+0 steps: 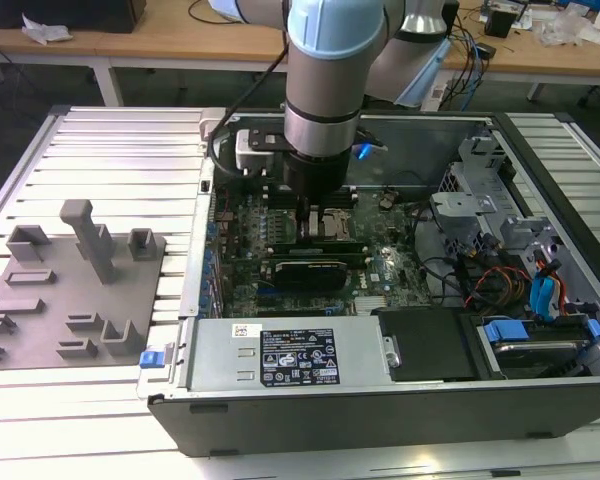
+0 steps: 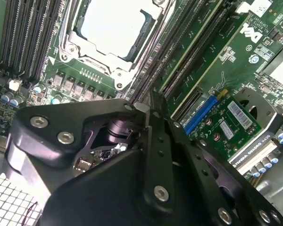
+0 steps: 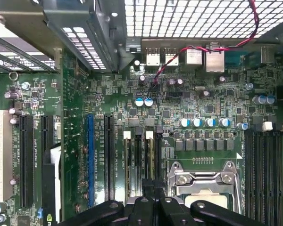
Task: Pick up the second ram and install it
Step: 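Press down the second ram until it locks into place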
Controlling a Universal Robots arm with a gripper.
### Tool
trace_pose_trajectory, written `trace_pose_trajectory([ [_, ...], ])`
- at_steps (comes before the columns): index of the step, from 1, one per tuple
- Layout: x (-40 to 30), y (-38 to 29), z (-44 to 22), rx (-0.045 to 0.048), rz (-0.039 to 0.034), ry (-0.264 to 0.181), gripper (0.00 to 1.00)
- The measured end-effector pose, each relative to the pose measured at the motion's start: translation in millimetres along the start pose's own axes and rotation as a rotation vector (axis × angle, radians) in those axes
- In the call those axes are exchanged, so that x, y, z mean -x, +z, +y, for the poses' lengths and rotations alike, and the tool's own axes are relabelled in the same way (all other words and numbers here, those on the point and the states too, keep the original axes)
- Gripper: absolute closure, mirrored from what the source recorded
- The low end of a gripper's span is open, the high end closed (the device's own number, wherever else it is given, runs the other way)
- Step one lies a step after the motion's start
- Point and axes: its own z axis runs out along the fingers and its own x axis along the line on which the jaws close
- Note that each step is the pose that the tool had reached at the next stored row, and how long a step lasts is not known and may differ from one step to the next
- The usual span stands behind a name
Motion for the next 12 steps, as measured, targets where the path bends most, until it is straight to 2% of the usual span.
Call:
trace_pose_trajectory([
  [1,0.3,-4.1,-0.1,-0.0011,-0.0015,0.0,0.89],
  [2,0.1,-6.8,-0.6,0.0002,0.0005,0.0,0.89],
  [5,0.3,-8.1,-6.2,0.0002,-0.0004,0.0,0.89],
  [7,0.3,-9.6,-17.0,0.0011,0.0001,0.0,0.89],
  [10,0.7,-11.8,-26.3,0.0012,-0.0001,0.0,0.89],
  [12,1.1,-15.5,-31.9,0.0012,0.0,0.0,0.89],
])
